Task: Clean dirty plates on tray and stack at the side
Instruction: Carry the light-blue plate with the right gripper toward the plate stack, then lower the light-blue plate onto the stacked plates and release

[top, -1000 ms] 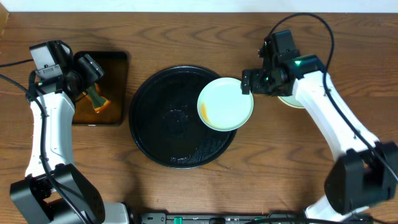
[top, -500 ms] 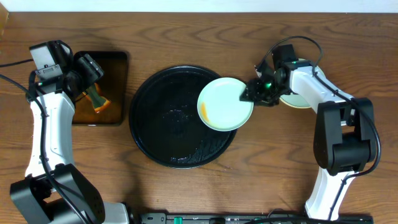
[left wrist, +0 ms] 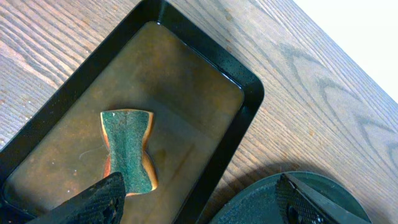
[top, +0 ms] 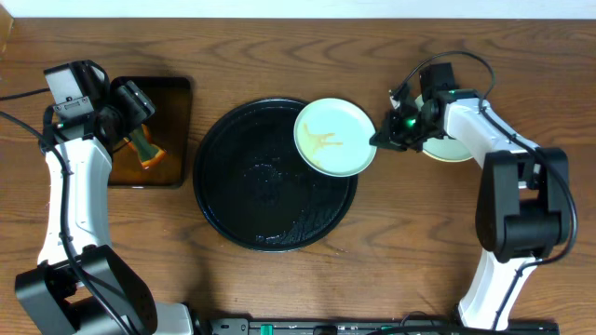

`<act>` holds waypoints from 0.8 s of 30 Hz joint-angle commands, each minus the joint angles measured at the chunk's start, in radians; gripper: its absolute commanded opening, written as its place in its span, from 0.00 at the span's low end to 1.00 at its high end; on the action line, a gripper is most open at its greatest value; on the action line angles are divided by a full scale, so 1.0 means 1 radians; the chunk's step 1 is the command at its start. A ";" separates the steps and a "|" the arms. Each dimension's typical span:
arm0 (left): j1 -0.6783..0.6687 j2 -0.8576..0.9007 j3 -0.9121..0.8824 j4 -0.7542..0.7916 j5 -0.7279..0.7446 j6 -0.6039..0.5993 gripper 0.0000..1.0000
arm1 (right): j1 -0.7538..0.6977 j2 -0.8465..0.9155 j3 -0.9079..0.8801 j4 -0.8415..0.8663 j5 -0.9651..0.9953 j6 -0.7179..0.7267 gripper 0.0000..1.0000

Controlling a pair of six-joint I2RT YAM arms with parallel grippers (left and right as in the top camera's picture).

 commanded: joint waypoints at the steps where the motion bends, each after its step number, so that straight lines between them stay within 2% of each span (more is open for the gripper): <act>1: 0.003 0.004 0.004 0.000 0.000 0.005 0.78 | 0.015 -0.174 0.026 0.003 0.126 0.000 0.01; 5: 0.003 0.004 0.004 0.000 0.000 0.005 0.78 | 0.109 -0.342 0.026 -0.010 0.464 -0.055 0.02; 9: 0.003 0.004 0.004 0.000 0.001 0.005 0.78 | 0.274 -0.438 0.026 -0.008 0.787 -0.171 0.02; 11: 0.003 0.004 0.004 0.000 0.001 0.005 0.78 | 0.431 -0.445 0.026 0.005 1.075 -0.233 0.02; 17: 0.003 0.004 0.004 0.000 0.001 0.005 0.78 | 0.672 -0.386 0.026 0.120 1.538 -0.383 0.01; 19: 0.003 0.004 0.004 0.000 0.001 0.005 0.78 | 0.718 -0.375 0.026 0.169 1.576 -0.460 0.02; 24: 0.003 0.004 0.004 0.000 0.001 0.005 0.78 | 0.772 -0.373 0.026 0.217 1.576 -0.510 0.01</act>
